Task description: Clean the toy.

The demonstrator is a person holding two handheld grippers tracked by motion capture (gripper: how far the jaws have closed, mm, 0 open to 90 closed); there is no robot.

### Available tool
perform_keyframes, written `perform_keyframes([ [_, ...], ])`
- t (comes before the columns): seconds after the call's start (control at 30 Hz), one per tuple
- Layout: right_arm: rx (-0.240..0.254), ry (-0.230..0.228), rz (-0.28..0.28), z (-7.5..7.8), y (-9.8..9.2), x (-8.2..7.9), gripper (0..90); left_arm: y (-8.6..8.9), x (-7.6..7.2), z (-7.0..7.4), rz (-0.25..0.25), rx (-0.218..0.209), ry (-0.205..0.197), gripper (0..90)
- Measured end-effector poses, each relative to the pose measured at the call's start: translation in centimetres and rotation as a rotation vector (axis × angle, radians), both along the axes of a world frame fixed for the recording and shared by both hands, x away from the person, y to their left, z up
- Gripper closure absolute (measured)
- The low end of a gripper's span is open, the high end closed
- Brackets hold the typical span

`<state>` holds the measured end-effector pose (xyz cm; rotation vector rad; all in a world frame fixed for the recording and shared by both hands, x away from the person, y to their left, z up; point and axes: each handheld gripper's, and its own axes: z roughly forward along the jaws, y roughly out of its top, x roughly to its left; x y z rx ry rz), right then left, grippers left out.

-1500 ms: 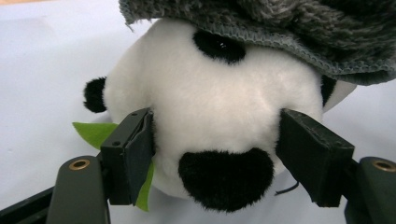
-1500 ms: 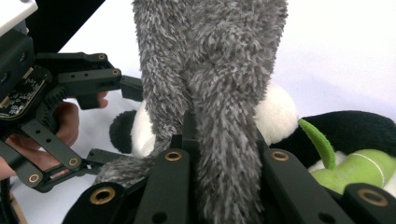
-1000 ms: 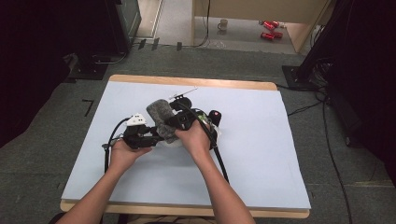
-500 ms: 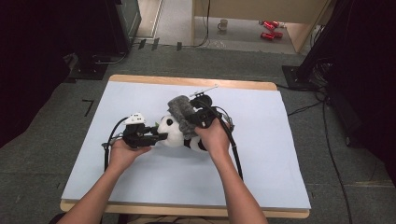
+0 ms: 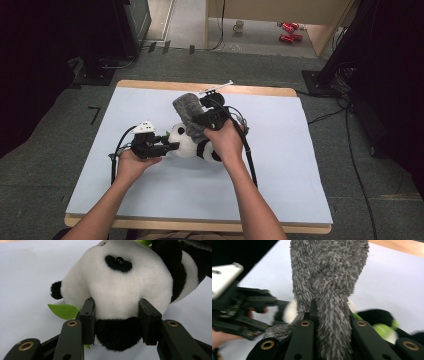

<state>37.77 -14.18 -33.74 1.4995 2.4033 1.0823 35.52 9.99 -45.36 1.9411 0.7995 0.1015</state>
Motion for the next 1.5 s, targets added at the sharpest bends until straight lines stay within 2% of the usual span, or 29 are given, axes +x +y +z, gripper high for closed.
perform_keyframes([
  [0.17,0.019,0.033,0.046,-0.6,2.4,0.2,79.5,-0.1,-0.1,0.1,0.01,0.0,-0.004,55.5],
  [0.27,0.025,0.072,0.076,-2.0,4.1,0.2,79.4,-0.1,-0.1,0.2,0.017,-0.004,0.002,55.6],
  [0.33,0.002,0.091,0.086,-3.0,4.8,0.2,79.4,-0.1,-0.1,0.1,0.011,-0.006,0.007,55.6],
  [0.37,-0.023,0.09,0.09,-3.5,5.0,0.2,79.3,-0.1,-0.1,0.0,0.007,0.008,0.006,55.6],
  [0.4,-0.038,0.079,0.097,-4.0,5.0,0.2,79.2,-0.1,-0.1,-0.1,0.001,0.01,0.004,55.7],
  [0.5,-0.025,0.074,0.093,-4.3,4.2,0.2,79.1,-0.1,-0.1,-0.1,-0.002,0.009,-0.001,56.3],
  [0.53,-0.033,0.069,0.093,-4.3,3.8,0.1,79.1,-0.5,-0.3,0.0,-0.003,0.033,-0.012,56.5],
  [0.6,-0.052,0.068,0.092,-4.0,3.3,-0.1,79.2,-0.7,-0.3,0.3,-0.001,0.055,-0.008,56.6],
  [0.8,-0.129,0.047,0.045,-3.0,1.4,-0.2,79.4,-0.5,-0.1,0.1,-0.002,0.037,0.004,56.9],
  [0.9,-0.2,0.031,0.014,-2.7,0.4,-0.2,79.4,-0.3,-0.1,0.0,-0.005,0.023,0.012,56.9],
  [0.97,-0.175,0.053,-0.004,-2.7,-0.8,0.0,79.4,-0.3,-0.1,0.0,-0.006,0.016,0.009,56.9],
  [1.07,-0.172,0.046,-0.019,-2.5,-1.8,0.3,79.4,-0.4,-0.1,0.0,-0.006,0.015,0.01,56.9],
  [1.17,-0.208,0.019,-0.042,-2.3,-2.4,0.6,79.1,-0.3,-0.2,0.0,-0.011,0.019,0.007,57.1],
  [1.23,-0.149,0.059,-0.06,-2.3,-3.1,1.0,79.0,-0.3,-0.2,0.0,-0.012,0.018,0.008,57.1],
  [1.27,-0.14,0.067,-0.064,-2.2,-3.3,1.1,79.1,-0.3,-0.2,-0.1,-0.012,0.017,0.008,57.1],
  [1.37,-0.103,0.061,-0.065,-1.7,-3.4,1.2,79.1,-0.2,-0.2,-0.1,-0.016,0.022,0.008,57.1],
  [1.5,-0.055,0.041,-0.082,-0.3,-3.9,1.4,79.1,-0.2,-0.2,-0.2,-0.018,0.022,0.006,57.0],
])
